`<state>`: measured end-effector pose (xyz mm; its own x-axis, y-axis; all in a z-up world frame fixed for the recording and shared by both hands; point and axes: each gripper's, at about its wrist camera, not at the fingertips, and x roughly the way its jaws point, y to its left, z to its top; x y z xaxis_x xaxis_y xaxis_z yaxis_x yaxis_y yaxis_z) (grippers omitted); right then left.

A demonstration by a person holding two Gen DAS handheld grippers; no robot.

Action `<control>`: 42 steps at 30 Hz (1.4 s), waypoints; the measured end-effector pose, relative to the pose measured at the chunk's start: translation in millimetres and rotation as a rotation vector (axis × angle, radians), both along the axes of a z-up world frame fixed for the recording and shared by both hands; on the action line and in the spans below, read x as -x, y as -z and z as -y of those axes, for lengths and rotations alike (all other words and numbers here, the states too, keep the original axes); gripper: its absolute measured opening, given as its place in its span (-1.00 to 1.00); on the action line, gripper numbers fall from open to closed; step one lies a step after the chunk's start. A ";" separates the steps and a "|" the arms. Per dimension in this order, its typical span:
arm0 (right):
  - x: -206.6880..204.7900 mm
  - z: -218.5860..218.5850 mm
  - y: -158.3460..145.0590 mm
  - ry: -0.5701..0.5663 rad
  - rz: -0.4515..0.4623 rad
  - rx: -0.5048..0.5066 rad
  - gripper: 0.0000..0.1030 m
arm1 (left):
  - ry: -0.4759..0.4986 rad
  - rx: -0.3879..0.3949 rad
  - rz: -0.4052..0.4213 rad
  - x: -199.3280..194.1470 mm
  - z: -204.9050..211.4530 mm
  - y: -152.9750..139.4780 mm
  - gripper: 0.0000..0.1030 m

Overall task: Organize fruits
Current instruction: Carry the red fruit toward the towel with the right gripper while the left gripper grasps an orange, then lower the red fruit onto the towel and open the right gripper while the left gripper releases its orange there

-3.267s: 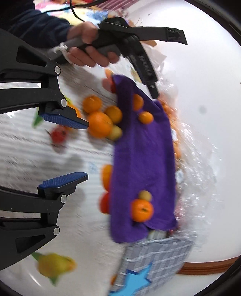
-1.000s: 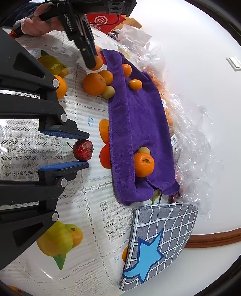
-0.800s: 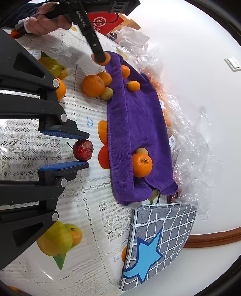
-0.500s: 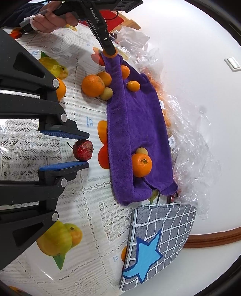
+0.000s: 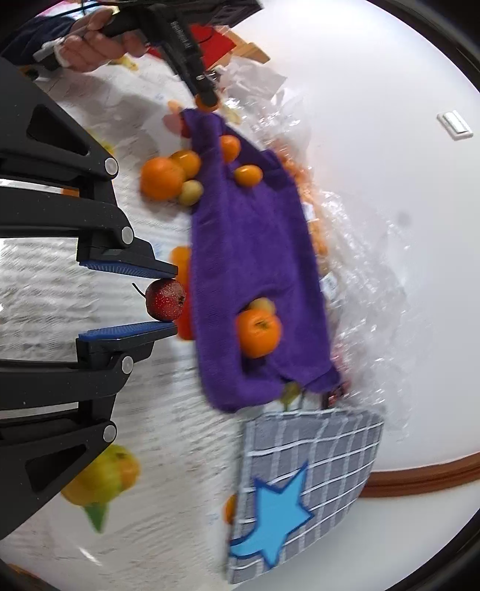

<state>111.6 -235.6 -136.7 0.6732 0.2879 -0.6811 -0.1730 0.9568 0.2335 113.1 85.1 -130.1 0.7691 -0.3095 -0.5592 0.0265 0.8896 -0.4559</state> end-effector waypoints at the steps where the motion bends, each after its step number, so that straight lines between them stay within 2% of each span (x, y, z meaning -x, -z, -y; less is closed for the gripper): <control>1: -4.3 -1.7 -5.3 -0.001 0.014 0.005 -0.54 | -0.006 0.013 -0.003 -0.6 -2.7 0.6 -0.38; 8: -48.7 -22.0 -29.4 -0.028 0.067 0.051 -0.54 | -0.059 -0.004 0.003 -1.0 -10.3 -0.7 -0.38; 15: -83.1 -33.6 -3.5 -0.076 -0.004 0.016 -0.54 | -0.079 -0.017 0.008 -2.3 -12.6 -0.5 -0.38; 21: -87.5 -38.7 13.7 -0.103 -0.033 0.018 -0.54 | -0.075 -0.028 0.005 -5.2 -10.5 0.8 -0.38; 25: -91.9 -39.2 19.9 -0.079 -0.045 0.039 -0.53 | -0.069 -0.042 0.003 -5.8 -7.4 1.7 -0.38; 36: -88.4 -40.7 19.3 -0.077 -0.027 0.069 -0.53 | -0.086 -0.119 0.017 -6.2 0.1 -0.4 -0.38; 42: -81.8 -34.8 13.9 -0.078 -0.031 0.018 -0.35 | -0.084 -0.095 0.010 -20.6 1.3 -10.5 -0.38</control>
<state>193.4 -200.8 -150.6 0.6275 0.3266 -0.7068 -0.2404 0.9447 0.2231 133.6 83.8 -119.6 0.7954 -0.1903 -0.5754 -0.0456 0.9279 -0.3700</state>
